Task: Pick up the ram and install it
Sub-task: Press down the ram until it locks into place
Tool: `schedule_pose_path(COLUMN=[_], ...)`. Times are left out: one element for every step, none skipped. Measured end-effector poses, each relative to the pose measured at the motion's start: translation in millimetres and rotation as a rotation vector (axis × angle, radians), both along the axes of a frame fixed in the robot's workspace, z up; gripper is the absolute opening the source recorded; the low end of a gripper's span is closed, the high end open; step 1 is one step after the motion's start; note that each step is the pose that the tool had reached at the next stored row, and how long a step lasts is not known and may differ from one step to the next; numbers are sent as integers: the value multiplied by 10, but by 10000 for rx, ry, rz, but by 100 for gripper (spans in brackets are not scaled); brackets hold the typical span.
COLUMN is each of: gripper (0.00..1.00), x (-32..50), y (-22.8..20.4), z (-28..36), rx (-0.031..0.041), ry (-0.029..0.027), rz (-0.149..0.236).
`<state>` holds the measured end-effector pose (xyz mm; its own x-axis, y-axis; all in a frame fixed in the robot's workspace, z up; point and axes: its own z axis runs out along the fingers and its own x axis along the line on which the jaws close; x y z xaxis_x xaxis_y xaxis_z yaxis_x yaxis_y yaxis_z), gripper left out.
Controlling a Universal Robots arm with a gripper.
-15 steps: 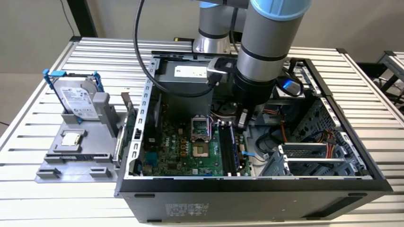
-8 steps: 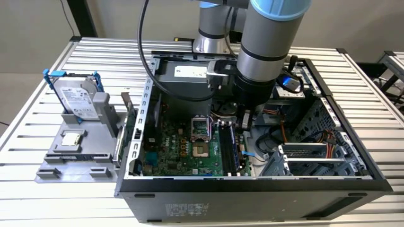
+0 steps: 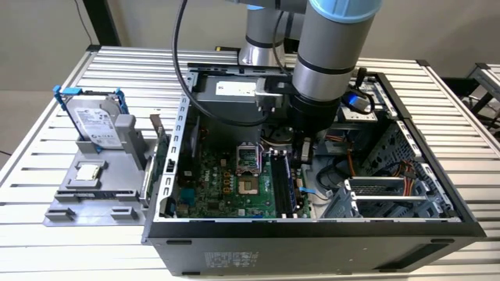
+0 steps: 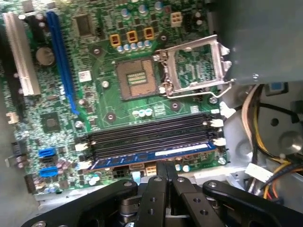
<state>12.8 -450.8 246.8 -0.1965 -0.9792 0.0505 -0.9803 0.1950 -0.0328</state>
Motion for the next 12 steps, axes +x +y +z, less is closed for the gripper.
schedule_pose_path(gripper=[0, 0, 0, 0, 0, 0, 0, 0, 0, 0, 0, 0], x=[0, 0, 0, 0, 0, 0, 0, 0, 0, -1, -1, -1], y=[0, 1, 0, 0, 0, 0, 0, 0, 1, 1, 1, 0], z=[-1, -2, -6, -11, -16, -19, -21, -24, -26, -26, -27, -27], rx=[-78, -124, -137, -139, -140, -135, -123, -111, -97, -84, -68, -53], ry=[38, 75, 104, 113, 117, 123, 130, 149, 191, 251, 323, 389], rz=[90, 192, 318, 466, 613, 738, 850, 954, 1030, 1091, 1147, 1205])
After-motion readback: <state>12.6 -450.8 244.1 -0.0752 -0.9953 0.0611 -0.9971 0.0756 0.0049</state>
